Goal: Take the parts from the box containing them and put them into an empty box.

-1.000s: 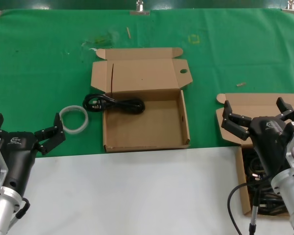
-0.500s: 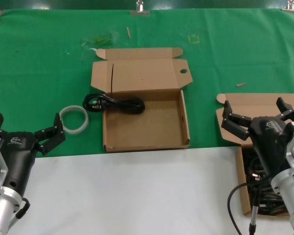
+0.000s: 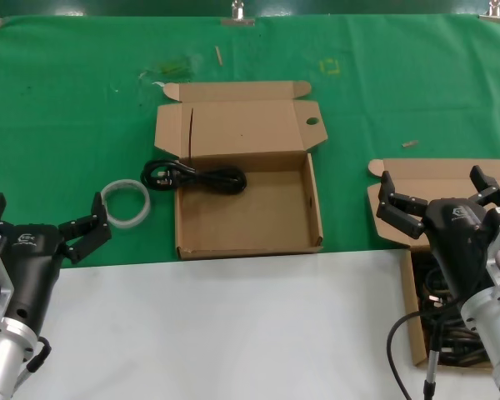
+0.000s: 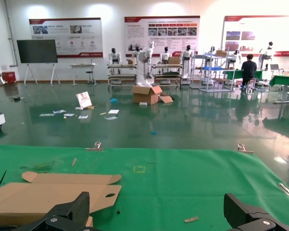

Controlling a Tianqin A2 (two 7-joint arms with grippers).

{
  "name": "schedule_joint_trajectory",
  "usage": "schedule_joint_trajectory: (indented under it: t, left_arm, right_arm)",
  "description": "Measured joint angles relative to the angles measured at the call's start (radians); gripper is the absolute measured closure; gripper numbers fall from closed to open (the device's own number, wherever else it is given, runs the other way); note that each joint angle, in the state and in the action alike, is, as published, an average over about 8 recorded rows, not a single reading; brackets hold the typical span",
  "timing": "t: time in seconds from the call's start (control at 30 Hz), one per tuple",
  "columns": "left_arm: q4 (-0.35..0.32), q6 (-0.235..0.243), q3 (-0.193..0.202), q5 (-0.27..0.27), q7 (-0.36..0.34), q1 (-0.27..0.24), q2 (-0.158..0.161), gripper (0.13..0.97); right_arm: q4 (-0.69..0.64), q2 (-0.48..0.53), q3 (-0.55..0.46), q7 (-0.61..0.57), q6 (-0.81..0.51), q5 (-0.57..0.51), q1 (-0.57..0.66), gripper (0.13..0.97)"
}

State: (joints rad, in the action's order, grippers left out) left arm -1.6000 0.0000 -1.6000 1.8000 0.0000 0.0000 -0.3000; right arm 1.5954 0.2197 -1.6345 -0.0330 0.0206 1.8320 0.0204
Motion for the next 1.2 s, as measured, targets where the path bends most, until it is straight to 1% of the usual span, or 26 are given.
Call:
schedule_joint_trajectory:
  t: [1.2]
  left_arm:
    - [0.0, 0.0, 0.0, 0.0, 0.0, 0.0, 0.0, 0.132]
  right_arm:
    - [0.0, 0.0, 0.0, 0.0, 0.0, 0.0, 0.0, 0.129]
